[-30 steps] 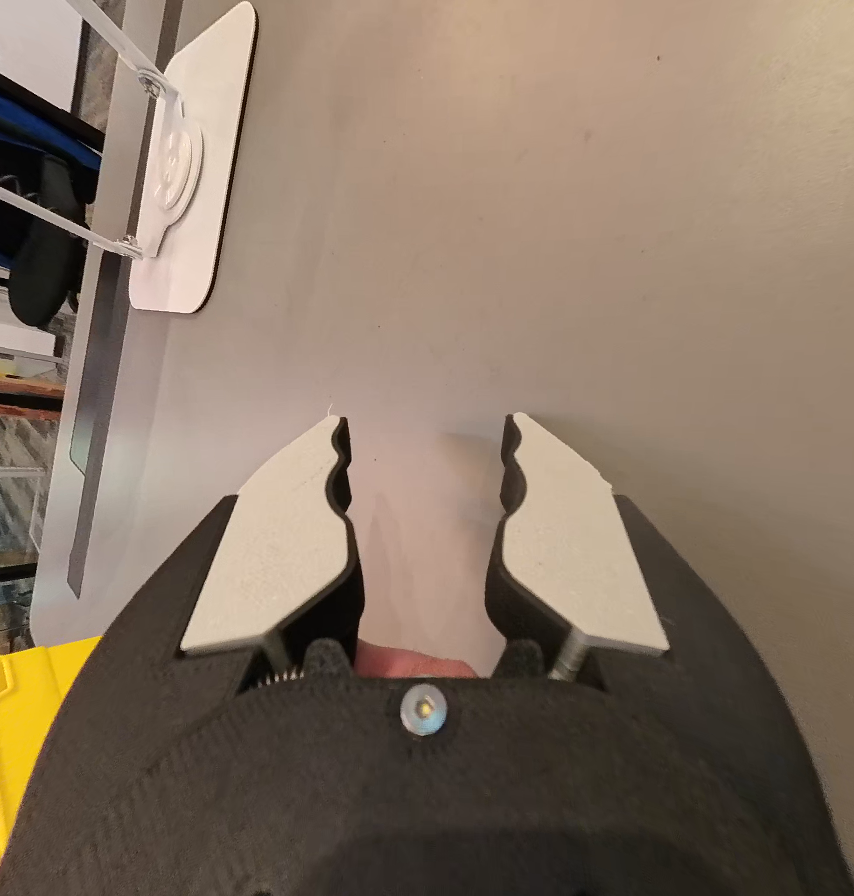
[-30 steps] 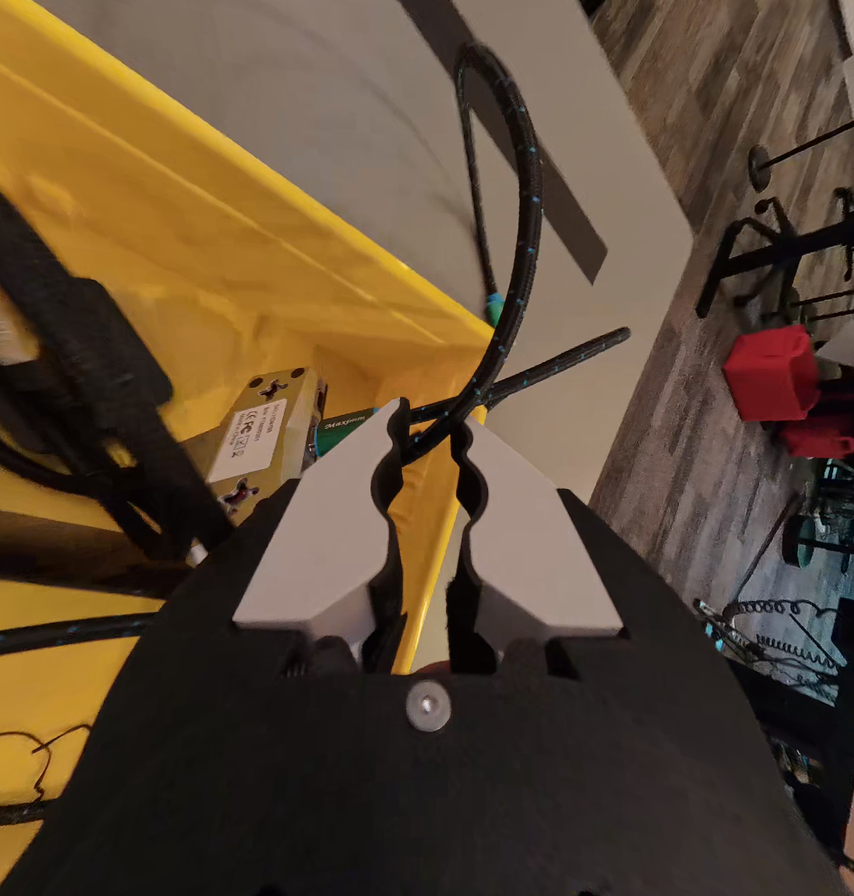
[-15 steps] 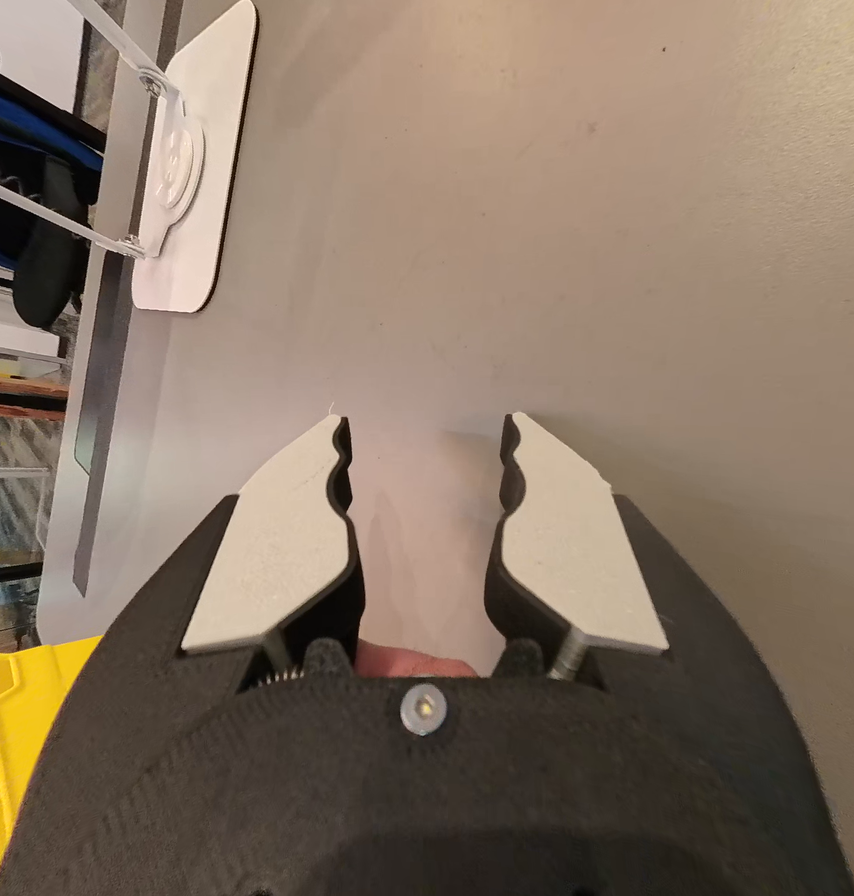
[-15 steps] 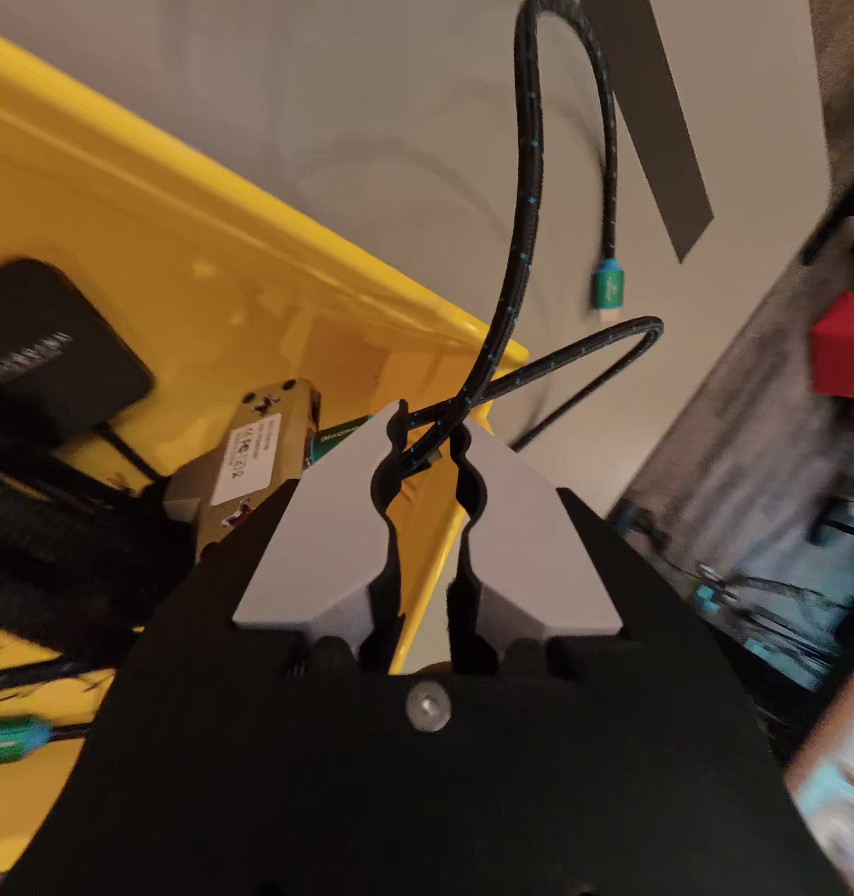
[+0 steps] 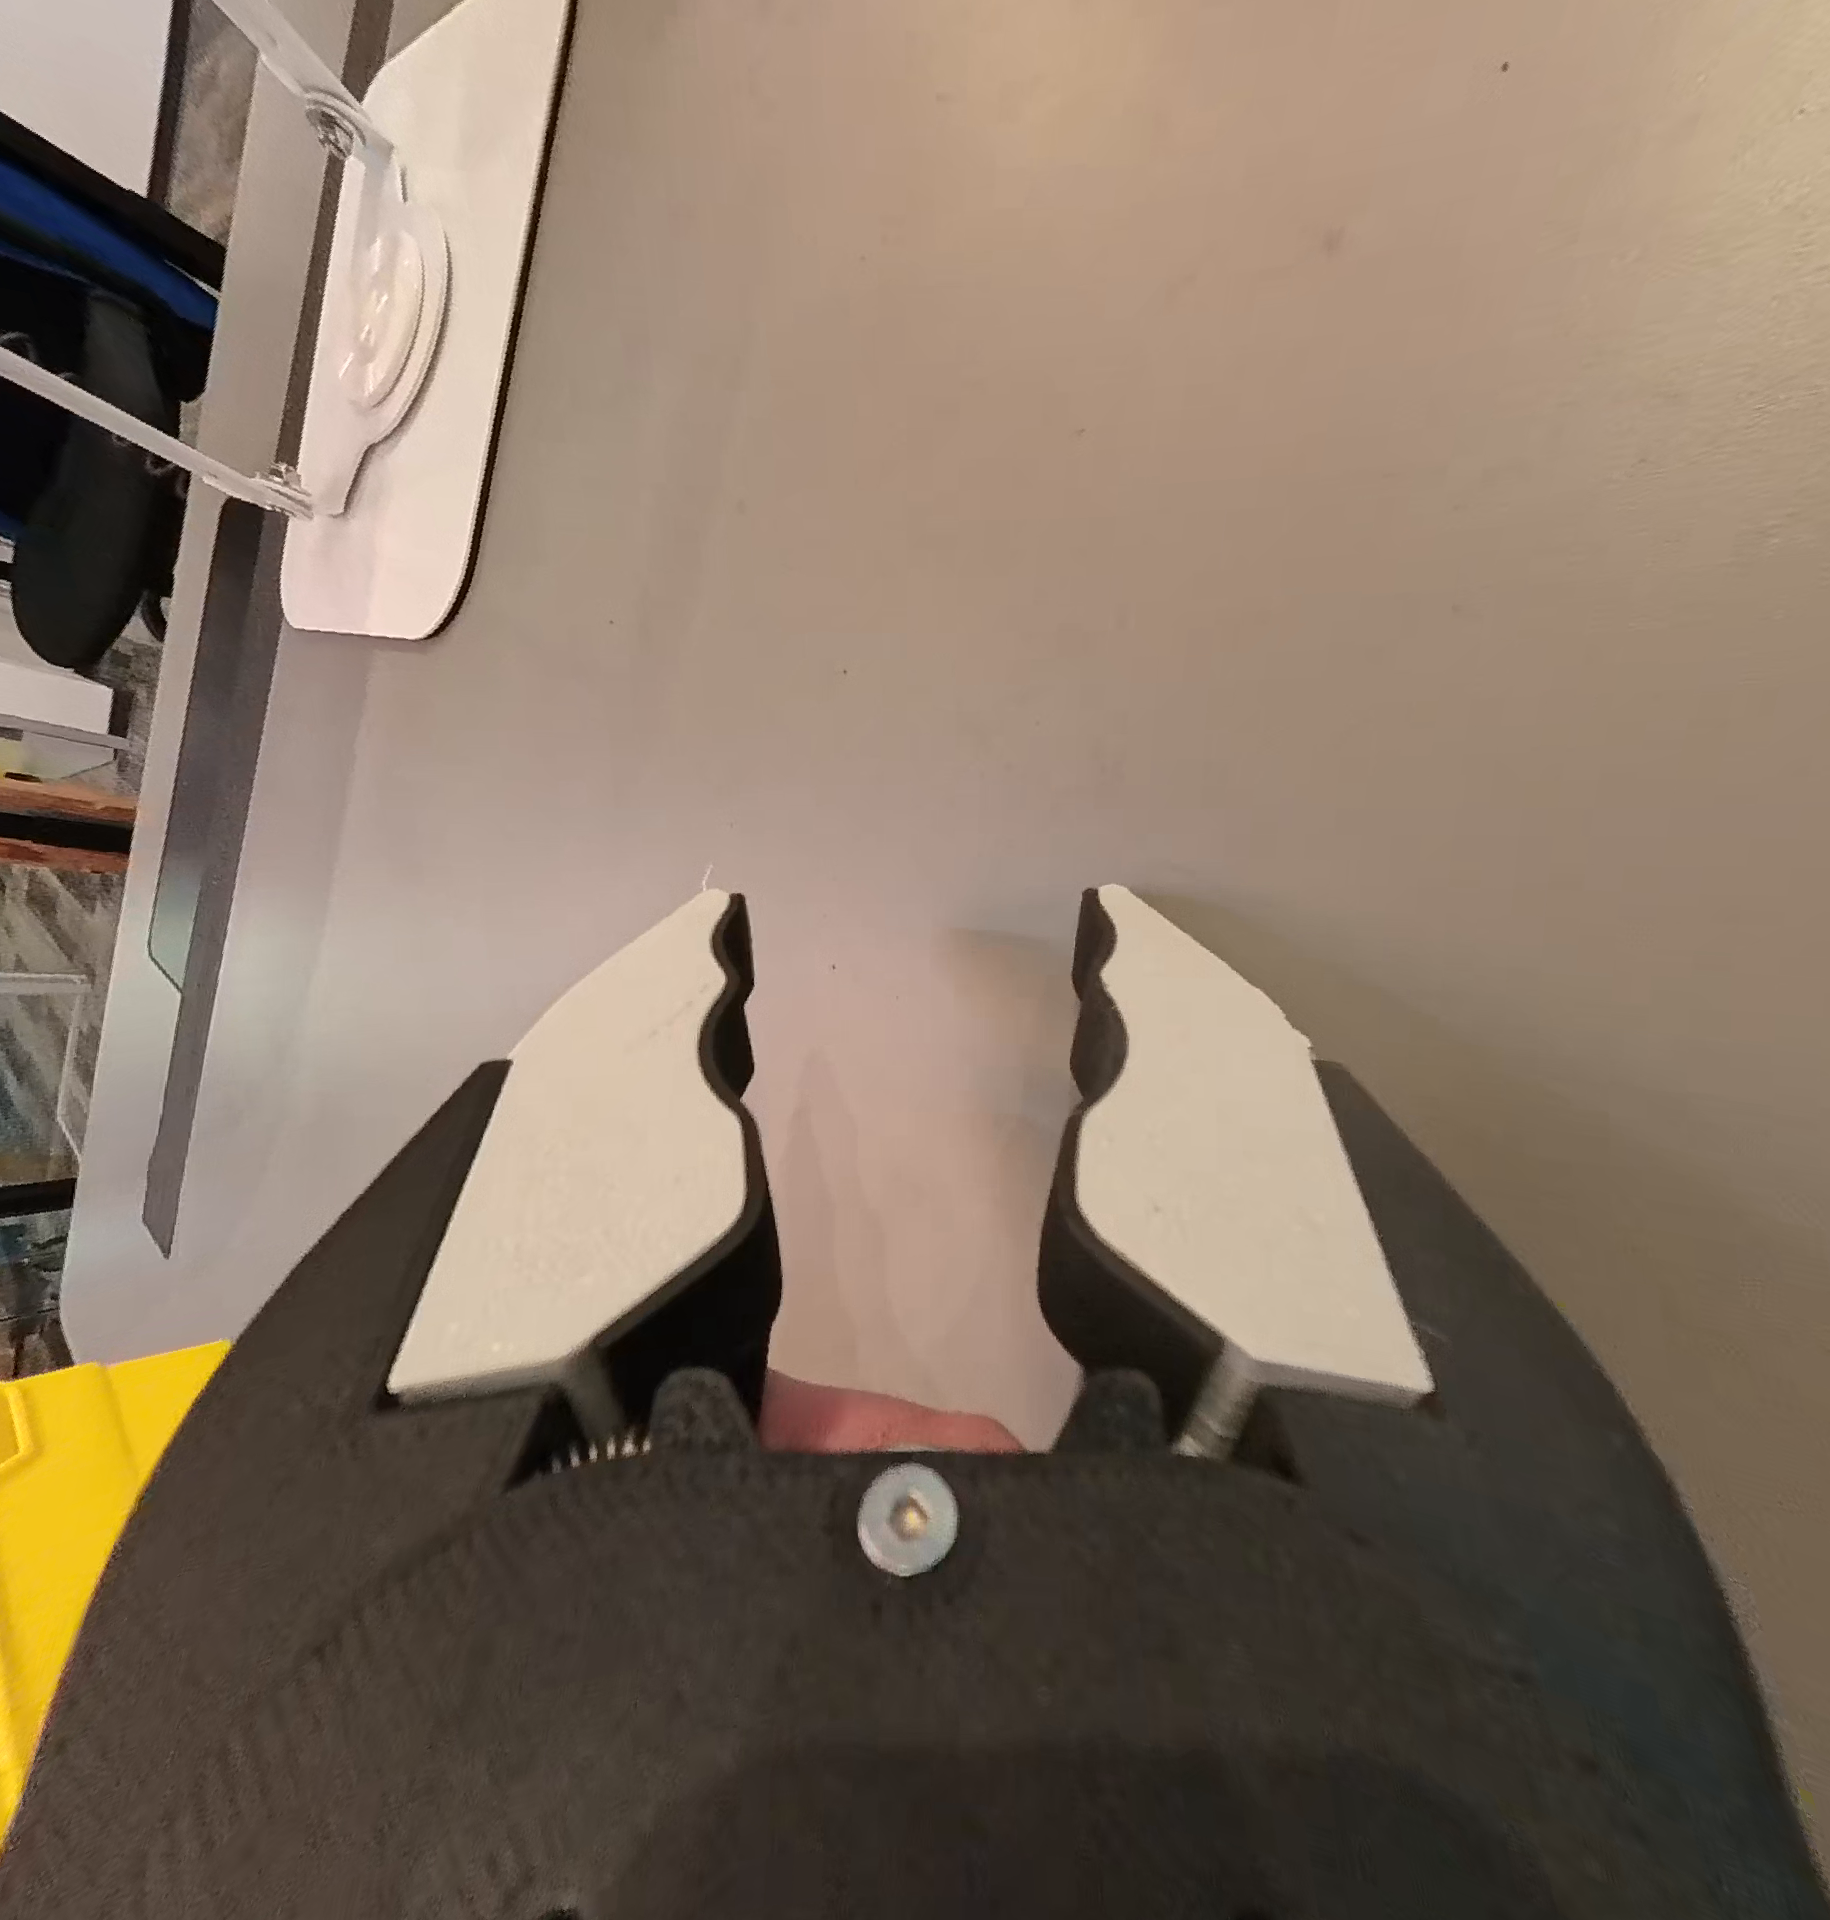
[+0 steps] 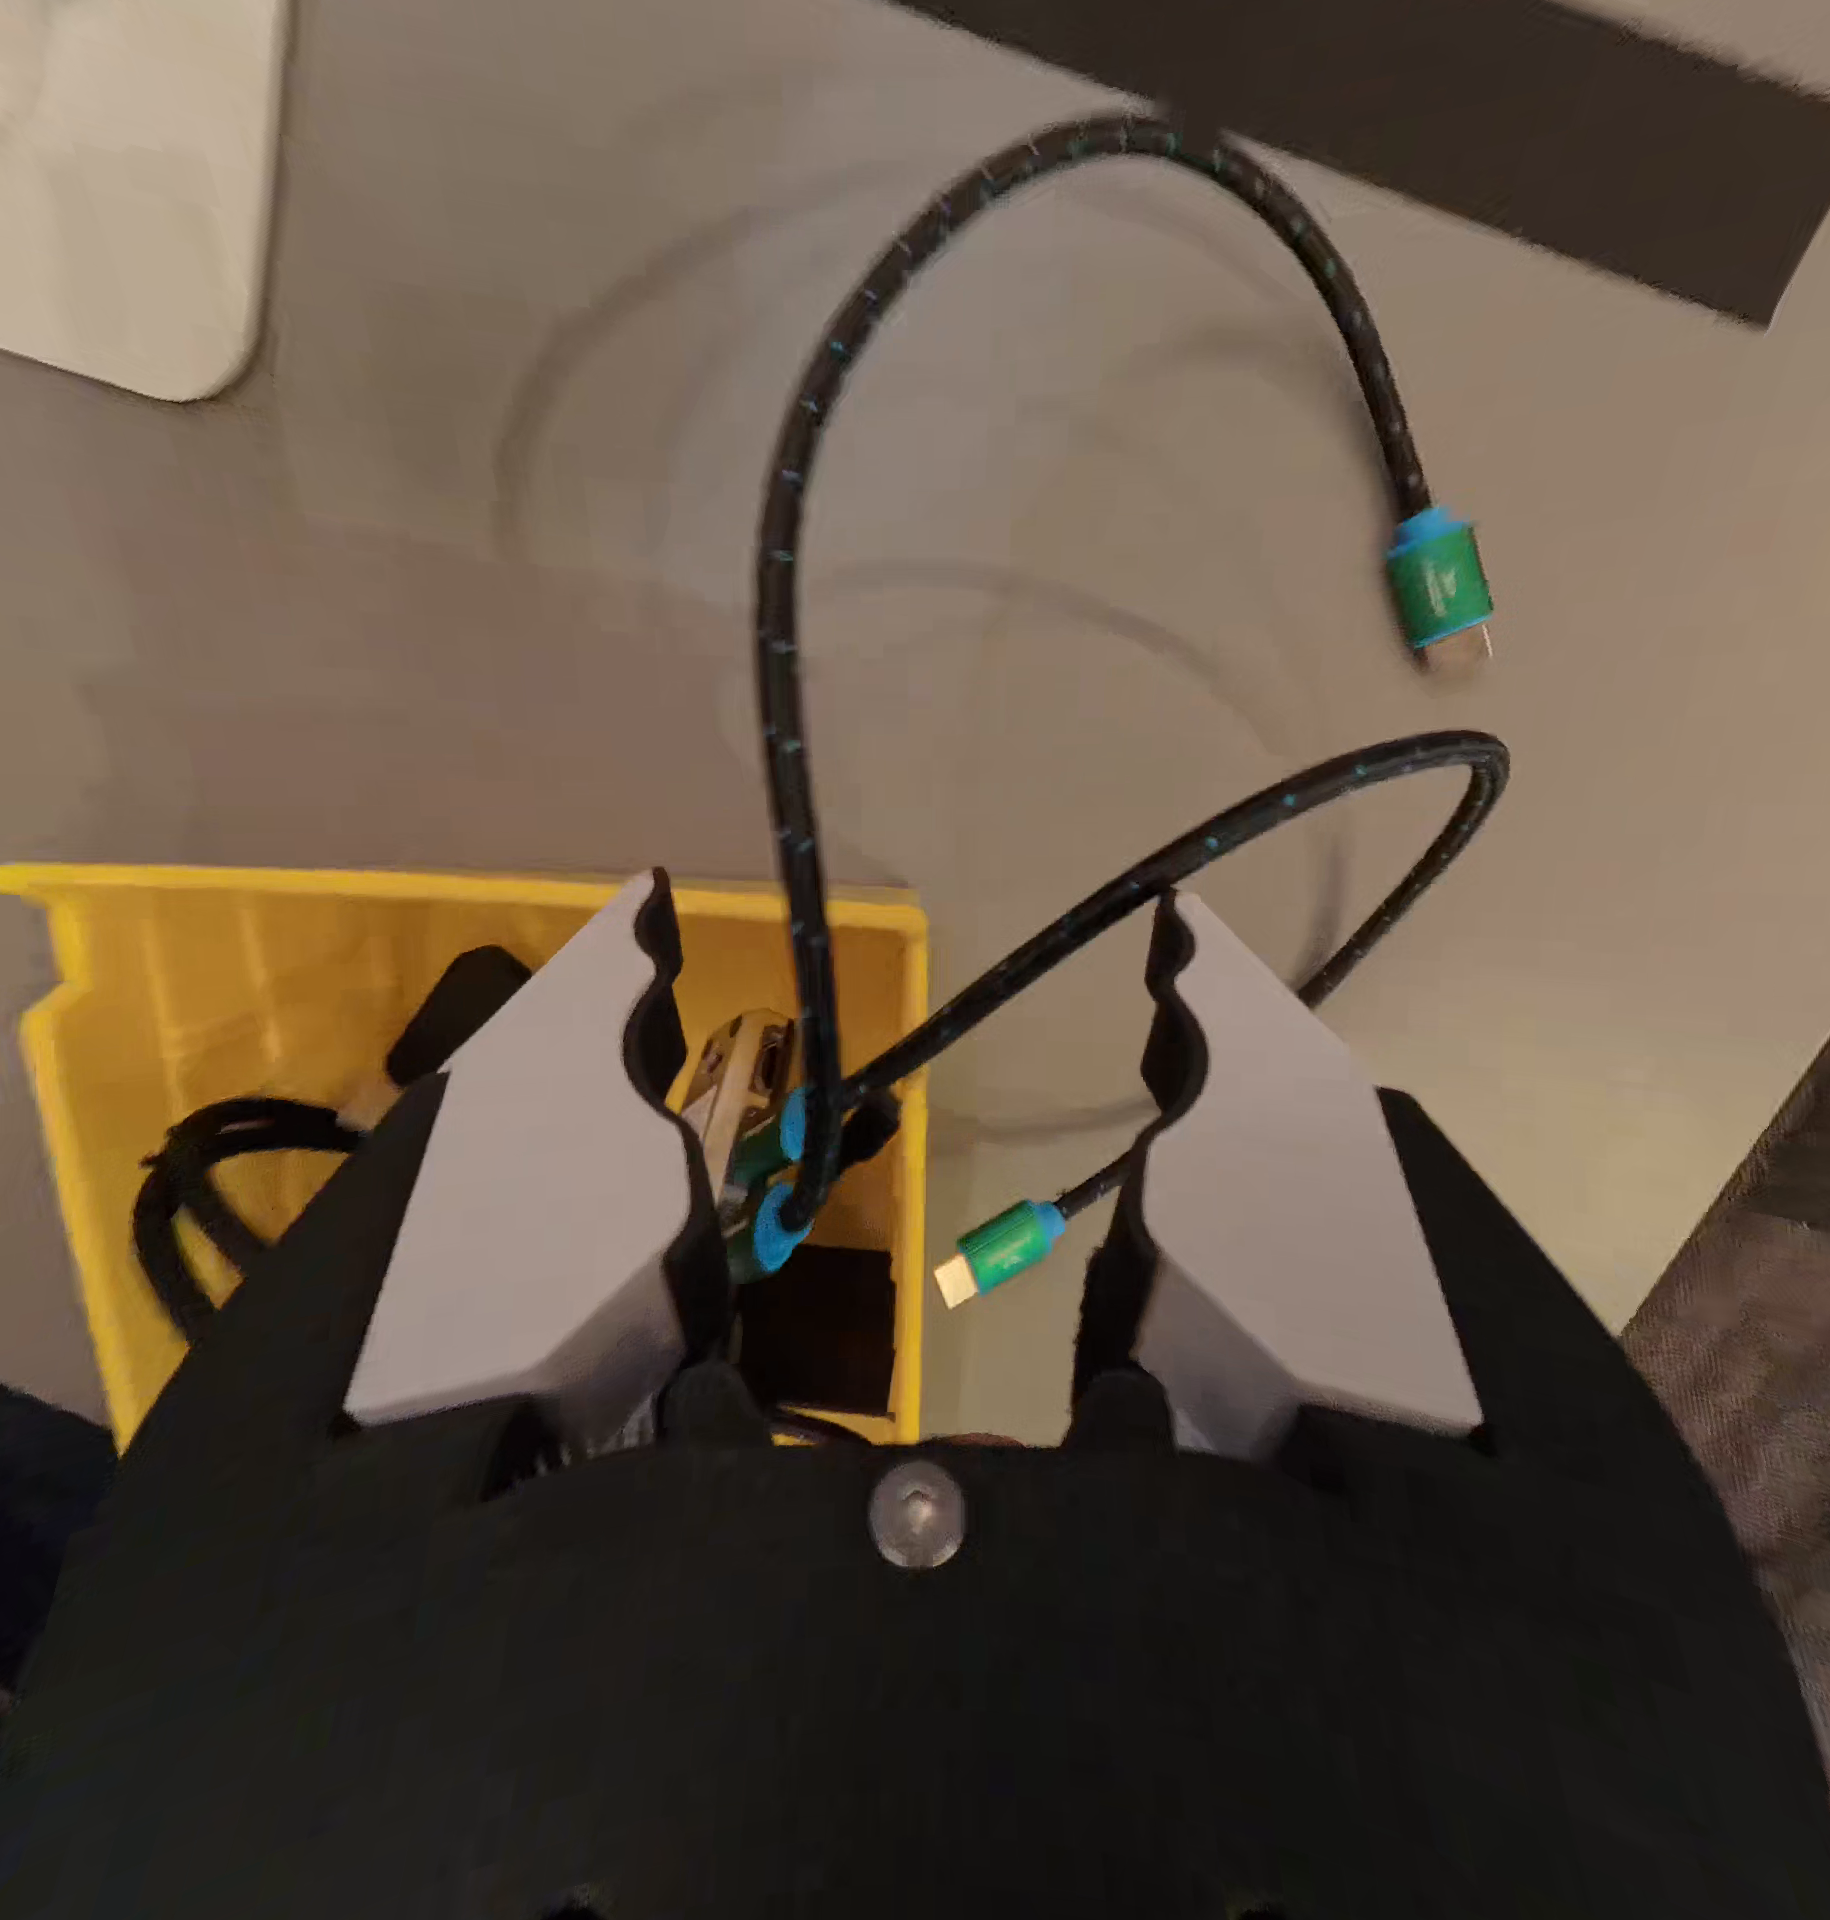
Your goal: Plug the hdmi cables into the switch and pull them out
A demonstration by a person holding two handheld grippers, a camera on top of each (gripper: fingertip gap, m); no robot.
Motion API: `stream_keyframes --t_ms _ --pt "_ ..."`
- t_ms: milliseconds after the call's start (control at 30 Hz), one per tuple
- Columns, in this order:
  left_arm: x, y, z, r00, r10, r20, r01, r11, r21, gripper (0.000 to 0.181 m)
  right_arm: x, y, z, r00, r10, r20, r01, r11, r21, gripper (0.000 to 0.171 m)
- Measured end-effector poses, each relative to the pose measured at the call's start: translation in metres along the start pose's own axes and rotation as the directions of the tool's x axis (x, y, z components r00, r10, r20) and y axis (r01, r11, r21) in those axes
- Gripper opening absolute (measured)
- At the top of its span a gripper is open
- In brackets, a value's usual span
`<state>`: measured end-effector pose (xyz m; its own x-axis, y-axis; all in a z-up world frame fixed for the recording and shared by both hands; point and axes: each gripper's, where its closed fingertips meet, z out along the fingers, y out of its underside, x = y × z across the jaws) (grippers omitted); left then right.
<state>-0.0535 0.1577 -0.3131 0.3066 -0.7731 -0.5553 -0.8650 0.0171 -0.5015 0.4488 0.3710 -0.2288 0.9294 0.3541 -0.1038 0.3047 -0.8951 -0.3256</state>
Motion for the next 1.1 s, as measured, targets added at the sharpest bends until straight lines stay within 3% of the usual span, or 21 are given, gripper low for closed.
stream_keyframes --t_ms 67,100,133,167,367,533,800,900,1000,1100 --pt "0.000 0.000 0.000 1.000 -0.006 -0.003 0.006 1.000 0.003 0.059 0.005 -0.002 0.014 1.000 0.013 -0.011 -0.013 1.000 -0.025 0.072" --pt "0.000 0.000 0.000 1.000 -0.005 -0.002 0.005 1.000 0.003 0.059 0.003 -0.007 0.016 1.000 -0.013 -0.008 0.013 1.000 -0.002 0.052" --pt "0.000 0.000 0.000 1.000 -0.002 -0.001 0.002 1.000 0.003 0.059 0.001 -0.014 0.014 0.999 -0.041 -0.015 0.042 0.998 0.045 0.019" --pt "0.000 0.001 -0.001 1.000 0.000 -0.001 0.000 1.000 0.002 0.059 -0.004 -0.022 0.010 0.999 -0.052 -0.013 0.053 0.994 0.098 0.012" --pt "-0.001 0.003 -0.001 1.000 -0.003 -0.006 0.003 1.000 0.007 0.059 -0.062 -0.050 -0.058 0.969 -0.239 0.053 0.206 0.911 0.357 0.005" --pt "-0.001 0.002 -0.001 1.000 0.008 -0.003 -0.008 1.000 0.006 0.059 -0.115 -0.033 -0.110 0.848 -0.526 0.070 0.438 0.769 0.465 0.003" --pt "0.000 0.001 -0.002 1.000 0.021 0.004 -0.021 1.000 0.001 0.059 -0.133 -0.002 -0.190 0.767 -0.639 0.058 0.436 0.586 0.683 0.003" --pt "0.001 0.001 -0.002 1.000 0.019 0.005 -0.019 1.000 0.003 0.058 -0.126 0.014 -0.205 0.748 -0.660 0.069 0.436 0.567 0.699 0.003" --pt "0.002 -0.001 -0.001 1.000 0.017 0.003 -0.017 1.000 0.006 0.058 -0.132 0.034 -0.206 0.644 -0.759 0.099 0.503 0.517 0.692 0.003" --pt "0.003 -0.002 -0.001 1.000 0.013 0.002 -0.013 1.000 0.007 0.057 -0.128 0.046 -0.193 0.599 -0.785 0.160 0.563 0.555 0.613 0.003"
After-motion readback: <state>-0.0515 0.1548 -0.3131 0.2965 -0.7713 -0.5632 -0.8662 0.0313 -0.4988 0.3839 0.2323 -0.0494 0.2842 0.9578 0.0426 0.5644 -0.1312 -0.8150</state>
